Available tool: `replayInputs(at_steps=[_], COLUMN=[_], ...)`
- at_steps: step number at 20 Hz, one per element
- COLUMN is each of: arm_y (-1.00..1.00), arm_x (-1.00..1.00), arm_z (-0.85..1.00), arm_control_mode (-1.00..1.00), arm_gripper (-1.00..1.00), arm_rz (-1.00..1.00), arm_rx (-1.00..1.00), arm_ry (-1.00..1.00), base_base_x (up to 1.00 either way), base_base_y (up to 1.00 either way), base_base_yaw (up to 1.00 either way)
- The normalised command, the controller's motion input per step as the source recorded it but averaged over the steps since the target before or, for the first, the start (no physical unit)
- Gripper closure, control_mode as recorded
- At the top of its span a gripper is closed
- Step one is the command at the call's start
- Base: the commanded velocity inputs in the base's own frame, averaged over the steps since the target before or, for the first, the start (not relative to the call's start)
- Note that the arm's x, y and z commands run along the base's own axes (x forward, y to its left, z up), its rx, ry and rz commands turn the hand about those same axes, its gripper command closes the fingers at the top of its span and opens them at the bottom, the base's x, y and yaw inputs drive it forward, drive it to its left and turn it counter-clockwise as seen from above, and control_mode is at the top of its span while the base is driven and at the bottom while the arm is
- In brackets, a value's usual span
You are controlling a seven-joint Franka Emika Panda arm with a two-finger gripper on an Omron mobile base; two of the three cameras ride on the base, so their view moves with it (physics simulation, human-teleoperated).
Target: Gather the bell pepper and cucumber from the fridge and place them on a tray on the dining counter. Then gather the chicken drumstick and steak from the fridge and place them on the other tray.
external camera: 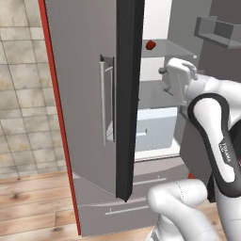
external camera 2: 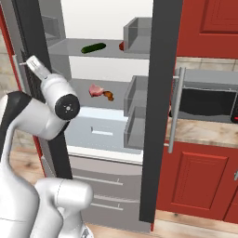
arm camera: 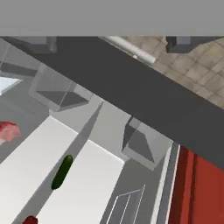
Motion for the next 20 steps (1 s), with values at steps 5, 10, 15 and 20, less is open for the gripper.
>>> replayInputs(at_steps=[5, 10, 15, 20], arm_y=[-0.07, 0.0, 0.02, 0.16], arm_x=[0.51, 0.58, 0.6, 0.52], arm_z=[0.0, -0.02, -0.11, -0.17], arm_control_mode=[-1.0, -1.0, -1.0, -1.0], arm_gripper=[-1.0, -1.0, -1.0, -1.0], arm_rz=[0.09, 0.11, 0.13, 0.12], arm_rx=[0.09, 0.07, 0.06, 0.05], arm_ry=[0.18, 0.18, 0.16, 0.13], base_base_x=[0.0, 0.0, 0.0, 0.0], base_base_y=[0.0, 0.0, 0.0, 0.0], base_base_yaw=[0.0, 0.0, 0.0, 0.0])
